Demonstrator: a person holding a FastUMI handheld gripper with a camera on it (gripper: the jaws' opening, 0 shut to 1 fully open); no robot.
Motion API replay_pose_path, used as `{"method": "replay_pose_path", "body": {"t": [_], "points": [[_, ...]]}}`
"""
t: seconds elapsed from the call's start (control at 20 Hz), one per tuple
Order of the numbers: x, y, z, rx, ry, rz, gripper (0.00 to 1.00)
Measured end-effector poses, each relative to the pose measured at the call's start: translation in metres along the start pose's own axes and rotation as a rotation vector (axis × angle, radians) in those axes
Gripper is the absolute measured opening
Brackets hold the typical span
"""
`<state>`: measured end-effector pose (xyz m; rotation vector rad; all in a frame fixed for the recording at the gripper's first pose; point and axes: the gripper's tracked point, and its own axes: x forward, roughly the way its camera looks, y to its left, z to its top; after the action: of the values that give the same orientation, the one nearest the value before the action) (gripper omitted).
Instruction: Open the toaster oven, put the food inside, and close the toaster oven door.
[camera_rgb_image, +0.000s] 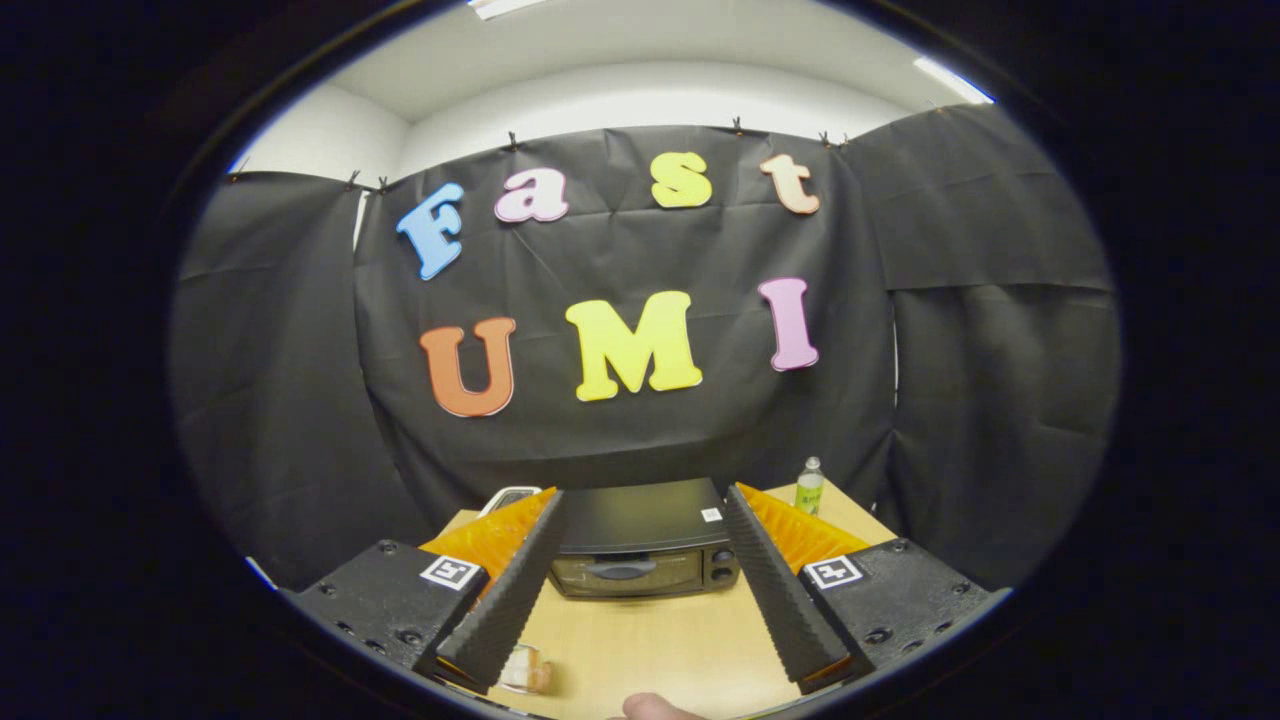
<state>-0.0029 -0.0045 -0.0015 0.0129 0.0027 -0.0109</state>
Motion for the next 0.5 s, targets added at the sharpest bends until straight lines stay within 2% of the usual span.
{"method": "replay_pose_path", "body": {"t": [0.5], "points": [[0.0026,-0.0025,0.0005,0.002,-0.005,-0.005,1.00]]}}
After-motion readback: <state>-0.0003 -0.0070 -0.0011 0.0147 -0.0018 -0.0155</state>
